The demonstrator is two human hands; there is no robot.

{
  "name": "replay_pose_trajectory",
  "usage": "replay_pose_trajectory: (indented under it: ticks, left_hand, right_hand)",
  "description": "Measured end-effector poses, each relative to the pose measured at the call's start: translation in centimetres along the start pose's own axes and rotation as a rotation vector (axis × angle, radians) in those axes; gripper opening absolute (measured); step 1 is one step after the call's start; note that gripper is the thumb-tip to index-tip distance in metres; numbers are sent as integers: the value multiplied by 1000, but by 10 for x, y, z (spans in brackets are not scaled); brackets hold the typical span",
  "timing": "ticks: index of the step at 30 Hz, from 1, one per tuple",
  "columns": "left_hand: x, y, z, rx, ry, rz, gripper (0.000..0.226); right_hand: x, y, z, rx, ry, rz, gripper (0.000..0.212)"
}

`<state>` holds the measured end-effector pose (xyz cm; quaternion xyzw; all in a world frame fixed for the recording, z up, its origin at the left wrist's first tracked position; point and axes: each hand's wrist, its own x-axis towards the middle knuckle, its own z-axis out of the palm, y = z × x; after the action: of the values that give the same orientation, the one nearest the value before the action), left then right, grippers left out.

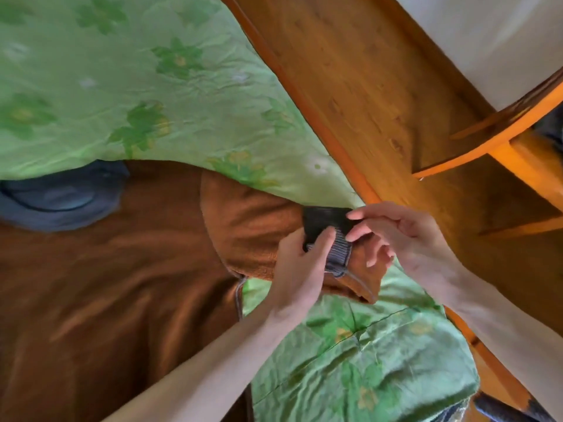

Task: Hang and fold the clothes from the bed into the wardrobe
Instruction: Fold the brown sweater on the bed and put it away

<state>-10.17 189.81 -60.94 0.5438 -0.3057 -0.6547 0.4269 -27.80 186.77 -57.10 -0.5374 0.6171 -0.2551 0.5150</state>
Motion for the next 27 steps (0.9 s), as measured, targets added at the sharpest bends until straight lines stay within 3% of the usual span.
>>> replay_pose_trajectory:
  ticks: [2, 6, 9, 12, 15, 19, 23, 27]
  left_hand:
    - [-5, 14, -32, 83, 71, 62, 27]
    - [-24, 43, -106, 165, 225, 168, 20]
    - [-40, 53, -165, 130, 386, 223, 18]
    - [-65, 58, -230, 52, 550, 241, 17]
    - [-90, 53, -291, 30, 698, 234, 18]
    - [-111, 34, -361, 16, 878, 194, 26]
    - [-120, 12, -408, 22, 975, 148, 19]
    - [-121, -5, -445, 40, 1021, 108, 20]
  right_hand:
    - [16, 8, 12, -86, 100, -112, 29]
    - [53, 19, 58, -485, -116, -342, 30]
    - [72, 10, 92, -581, -243, -323, 31]
    - [83, 1, 125, -659, -286, -398, 36]
    - [95, -9, 149, -742, -303, -345, 44]
    - [112, -24, 180, -881, -320, -381, 33]
    - [132, -46, 218, -896, -260, -387, 27]
    - [151, -64, 252, -1060, -244, -544, 29]
